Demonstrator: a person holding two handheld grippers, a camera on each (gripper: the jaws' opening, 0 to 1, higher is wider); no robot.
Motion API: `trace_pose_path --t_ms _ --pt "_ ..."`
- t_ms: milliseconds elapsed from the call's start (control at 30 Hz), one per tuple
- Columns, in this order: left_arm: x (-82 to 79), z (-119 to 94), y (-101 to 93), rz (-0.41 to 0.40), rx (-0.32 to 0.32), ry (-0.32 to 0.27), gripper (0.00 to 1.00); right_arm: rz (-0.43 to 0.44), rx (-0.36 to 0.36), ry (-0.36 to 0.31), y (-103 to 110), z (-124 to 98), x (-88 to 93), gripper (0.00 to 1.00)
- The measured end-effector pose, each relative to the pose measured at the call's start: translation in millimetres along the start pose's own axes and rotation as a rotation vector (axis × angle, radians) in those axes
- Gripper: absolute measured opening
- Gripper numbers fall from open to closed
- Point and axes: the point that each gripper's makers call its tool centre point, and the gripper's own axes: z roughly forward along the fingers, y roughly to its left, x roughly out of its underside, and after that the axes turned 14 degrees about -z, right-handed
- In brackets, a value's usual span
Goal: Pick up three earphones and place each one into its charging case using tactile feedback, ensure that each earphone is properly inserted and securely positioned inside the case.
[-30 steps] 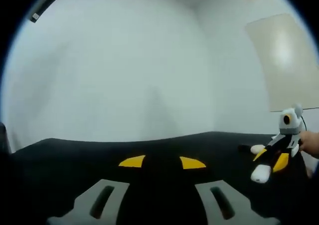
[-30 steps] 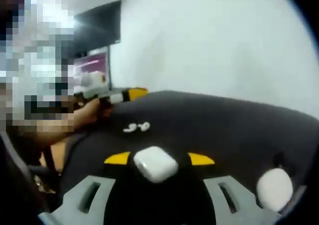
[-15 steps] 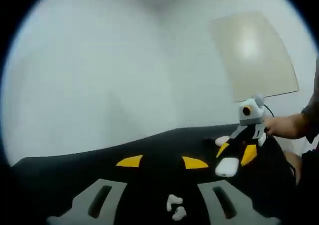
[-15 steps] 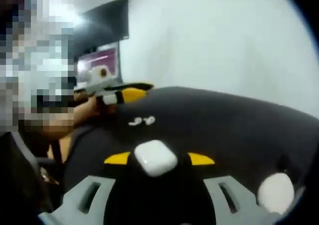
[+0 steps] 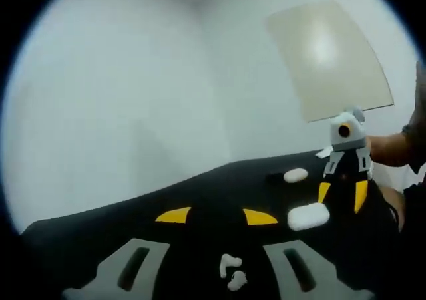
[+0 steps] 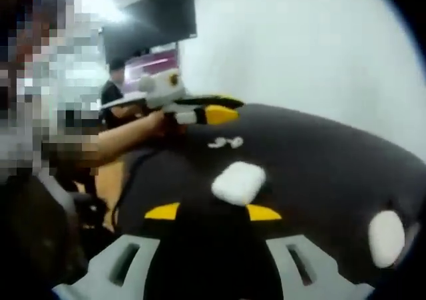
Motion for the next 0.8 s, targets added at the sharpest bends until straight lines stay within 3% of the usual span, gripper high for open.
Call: trace_pose_path --t_ms 400,500,633,733,800 --pt "4.1 1.3 3.9 0.015 -0.008 0.019 0.25 -0.124 -0.113 0.017 22.4 27.0 -17.4 0.36" --pt "4.7 1.4 5.3 0.018 -0.010 0.022 0.25 -0.136 -0.101 -0.019 6.3 20.1 -30.7 0.31" --pt "5.2 1.7 3.6 0.022 -0.004 0.026 0.24 -0.068 -0.054 -0.066 -27.7 10.6 -45.0 0.34" --pt "6.9 2.5 -2.7 0.037 0.015 0.035 0.24 -0.023 -0.041 -0.067 -47.2 12.5 -42.2 0.38" --pt "10.1 3.8 -8.0 0.055 0.032 0.050 0.24 -0.030 -0.031 -0.017 -56.3 17.5 -31.1 0.38"
